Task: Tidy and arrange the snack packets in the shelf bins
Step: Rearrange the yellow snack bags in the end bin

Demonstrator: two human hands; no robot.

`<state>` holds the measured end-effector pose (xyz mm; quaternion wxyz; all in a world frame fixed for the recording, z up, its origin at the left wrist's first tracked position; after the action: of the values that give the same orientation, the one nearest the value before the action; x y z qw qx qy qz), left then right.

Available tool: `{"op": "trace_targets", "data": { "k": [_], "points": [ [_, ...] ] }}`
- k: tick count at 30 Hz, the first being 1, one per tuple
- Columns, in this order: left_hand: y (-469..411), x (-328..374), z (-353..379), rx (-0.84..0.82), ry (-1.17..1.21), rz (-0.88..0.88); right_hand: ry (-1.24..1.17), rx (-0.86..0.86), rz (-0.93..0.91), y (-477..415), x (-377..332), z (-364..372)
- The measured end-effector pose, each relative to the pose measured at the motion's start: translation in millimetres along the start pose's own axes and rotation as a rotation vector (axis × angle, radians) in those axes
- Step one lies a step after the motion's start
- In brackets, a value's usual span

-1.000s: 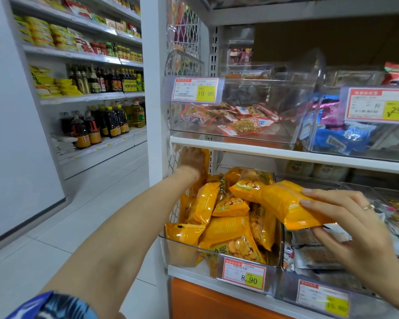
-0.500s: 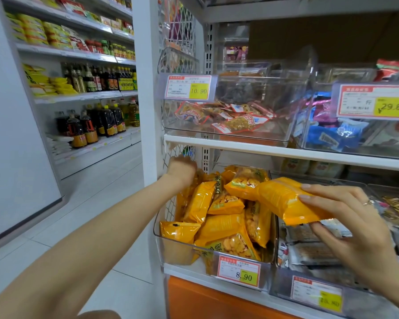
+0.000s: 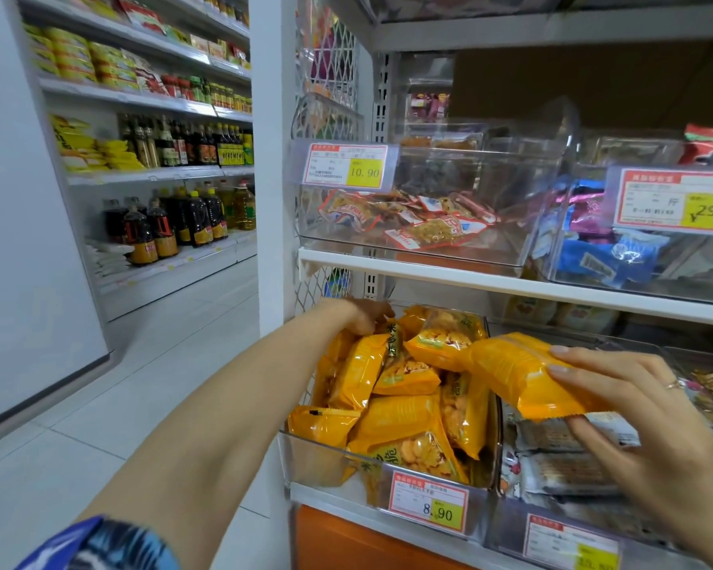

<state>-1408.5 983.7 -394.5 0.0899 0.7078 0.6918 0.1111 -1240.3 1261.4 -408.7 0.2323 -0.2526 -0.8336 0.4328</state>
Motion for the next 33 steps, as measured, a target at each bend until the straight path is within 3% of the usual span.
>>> {"op": "trace_targets", "data": {
  "k": [8, 18, 20, 23, 27, 33],
  "points": [
    [5.6, -6.3, -5.2, -0.043, -0.088, 0.043, -0.001, -0.009, 0.008, 0.6, 2.0, -2.1],
    [9.0, -11.3, 4.9, -0.229, 0.157, -0.07, -0.032, -0.002, -0.006, 1.2, 7.3, -0.9],
    [4.9, -13.7, 3.8, -0.142, 0.15, -0.039, -0.04, 0.004, -0.007, 0.6, 8.3, -1.3],
    [5.9, -18.3, -3.1, 0.136, 0.168, -0.026, -0.038, 0.017, -0.013, 0.6, 10.0, -2.0],
    [10.6, -20.2, -9.6, 0.463, 0.177, -0.158, -0.03, 0.012, -0.023, 0.5, 10.4, -2.5],
    [5.2, -13.1, 3.8, 0.449, 0.32, -0.178, -0.014, 0.019, -0.051, 1.8, 9.0, -3.1]
  ]
}}
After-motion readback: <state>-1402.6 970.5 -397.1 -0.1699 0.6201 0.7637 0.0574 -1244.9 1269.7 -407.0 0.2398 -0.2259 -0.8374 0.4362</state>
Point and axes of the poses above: each hand's wrist, its own y-axis away from the middle knuckle, its own z-axis out of the palm, x = y × z, the point moved 1 cm from there along -y, towards the middle knuckle, and after that the axes turned 9 degrees about -z, right-handed, at the moved point
